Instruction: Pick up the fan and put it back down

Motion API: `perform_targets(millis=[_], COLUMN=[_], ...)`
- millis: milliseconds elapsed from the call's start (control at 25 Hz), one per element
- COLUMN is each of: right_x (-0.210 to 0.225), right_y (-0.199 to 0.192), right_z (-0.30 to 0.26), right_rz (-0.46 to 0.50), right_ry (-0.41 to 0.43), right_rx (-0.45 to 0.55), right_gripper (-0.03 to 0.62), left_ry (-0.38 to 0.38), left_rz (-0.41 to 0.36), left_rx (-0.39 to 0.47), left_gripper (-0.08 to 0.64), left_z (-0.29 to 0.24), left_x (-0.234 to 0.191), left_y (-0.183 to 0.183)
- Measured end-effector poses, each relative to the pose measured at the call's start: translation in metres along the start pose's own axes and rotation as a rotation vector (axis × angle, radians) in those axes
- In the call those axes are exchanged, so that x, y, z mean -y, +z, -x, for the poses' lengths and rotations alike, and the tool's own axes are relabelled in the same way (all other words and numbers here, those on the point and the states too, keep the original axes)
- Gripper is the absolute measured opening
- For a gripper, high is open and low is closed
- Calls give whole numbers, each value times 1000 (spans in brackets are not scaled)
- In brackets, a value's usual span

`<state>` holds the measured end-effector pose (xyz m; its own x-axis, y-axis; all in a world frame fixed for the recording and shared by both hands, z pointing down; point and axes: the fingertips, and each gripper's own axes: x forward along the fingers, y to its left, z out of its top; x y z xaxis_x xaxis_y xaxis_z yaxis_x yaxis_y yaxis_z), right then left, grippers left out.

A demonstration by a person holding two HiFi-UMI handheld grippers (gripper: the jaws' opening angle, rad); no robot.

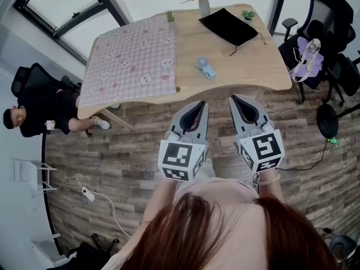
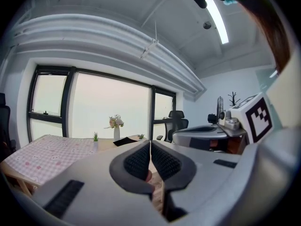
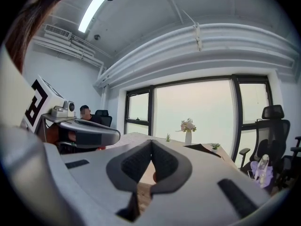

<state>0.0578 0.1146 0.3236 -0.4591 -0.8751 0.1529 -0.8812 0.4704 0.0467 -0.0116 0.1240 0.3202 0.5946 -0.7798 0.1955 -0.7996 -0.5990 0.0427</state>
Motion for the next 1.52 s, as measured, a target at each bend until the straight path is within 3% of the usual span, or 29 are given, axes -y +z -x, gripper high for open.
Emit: perform_targets(millis=[640, 1120, 1520], right_x=[13, 32, 61], right_y=[-5, -24, -43], right_z=[-108, -156, -200], right_rz=[25, 18, 32], right_ry=[-5, -2, 43], right_rx=[-93, -160, -208], right_gripper=[0, 12, 31], left_ry=[-50, -67, -36], left_rz=[16, 53, 66], left_rx=[-19, -50, -76], left_gripper=[12, 12, 12], left_z=[-60, -95, -141], left_x=[-88, -115, -136], left_y=[0, -13, -21])
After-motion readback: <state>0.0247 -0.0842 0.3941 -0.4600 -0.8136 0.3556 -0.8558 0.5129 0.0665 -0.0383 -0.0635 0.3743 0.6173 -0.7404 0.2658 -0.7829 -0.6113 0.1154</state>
